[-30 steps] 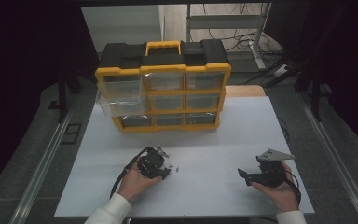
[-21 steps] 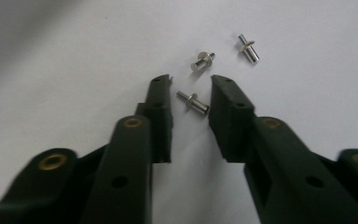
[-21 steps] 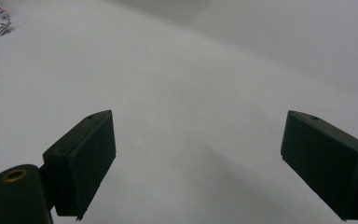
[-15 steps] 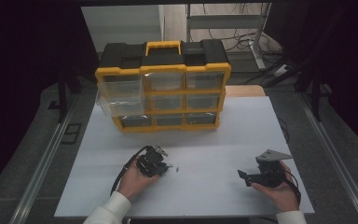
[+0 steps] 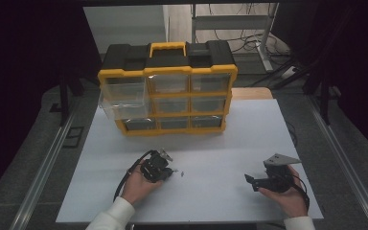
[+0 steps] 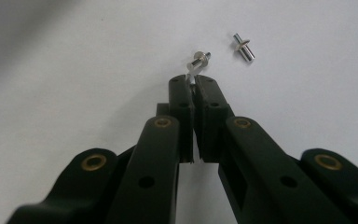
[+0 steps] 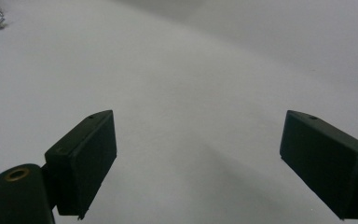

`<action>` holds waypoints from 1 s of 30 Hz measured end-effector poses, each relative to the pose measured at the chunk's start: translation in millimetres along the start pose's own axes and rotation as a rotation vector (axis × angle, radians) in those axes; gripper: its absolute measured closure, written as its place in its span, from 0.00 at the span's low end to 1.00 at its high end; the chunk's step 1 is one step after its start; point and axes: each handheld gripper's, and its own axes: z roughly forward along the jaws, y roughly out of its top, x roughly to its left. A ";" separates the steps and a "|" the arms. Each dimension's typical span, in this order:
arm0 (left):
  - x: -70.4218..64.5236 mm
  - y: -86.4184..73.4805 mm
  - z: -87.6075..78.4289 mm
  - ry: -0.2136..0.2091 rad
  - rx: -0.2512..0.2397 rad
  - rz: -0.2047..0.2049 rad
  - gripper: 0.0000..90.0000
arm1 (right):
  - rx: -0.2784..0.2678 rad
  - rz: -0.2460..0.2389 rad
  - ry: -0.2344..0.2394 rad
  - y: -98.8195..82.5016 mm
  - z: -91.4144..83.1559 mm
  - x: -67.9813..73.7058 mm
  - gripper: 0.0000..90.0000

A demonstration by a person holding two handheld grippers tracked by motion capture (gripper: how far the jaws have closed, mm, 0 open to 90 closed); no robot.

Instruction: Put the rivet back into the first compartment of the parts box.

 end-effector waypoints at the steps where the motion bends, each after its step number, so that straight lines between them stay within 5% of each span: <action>1: 0.2 -0.2 -0.5 0.000 0.002 -0.001 0.97 | -0.001 0.000 -0.001 -0.1 -0.2 -0.2 0.12; 14: 12.4 -6.2 -28.4 -0.043 -0.039 -0.025 0.97 | -0.005 0.003 -0.008 -0.1 -1.3 -0.9 0.12; 30: 41.6 -27.2 -71.5 -0.034 -0.114 -0.093 0.97 | -0.004 0.001 -0.009 -0.3 -0.8 -0.3 0.12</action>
